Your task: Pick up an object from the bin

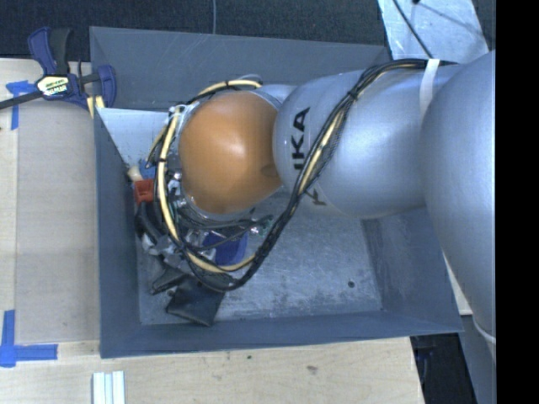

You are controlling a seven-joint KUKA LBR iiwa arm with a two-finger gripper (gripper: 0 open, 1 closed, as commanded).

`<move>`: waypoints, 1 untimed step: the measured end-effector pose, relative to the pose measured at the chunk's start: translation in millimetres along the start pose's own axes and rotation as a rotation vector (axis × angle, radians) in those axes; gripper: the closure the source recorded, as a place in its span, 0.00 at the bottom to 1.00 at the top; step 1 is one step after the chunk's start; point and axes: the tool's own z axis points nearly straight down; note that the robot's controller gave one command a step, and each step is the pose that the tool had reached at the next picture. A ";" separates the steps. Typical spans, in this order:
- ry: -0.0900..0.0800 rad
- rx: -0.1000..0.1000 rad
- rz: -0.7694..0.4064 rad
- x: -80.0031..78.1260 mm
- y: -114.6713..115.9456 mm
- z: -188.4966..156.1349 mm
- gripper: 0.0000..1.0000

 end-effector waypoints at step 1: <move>-0.001 0.002 0.004 -0.1 -1.1 -1.2 0.00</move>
Offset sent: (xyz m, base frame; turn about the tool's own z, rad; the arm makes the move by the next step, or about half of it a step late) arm 0.0000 0.0000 0.0000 0.0000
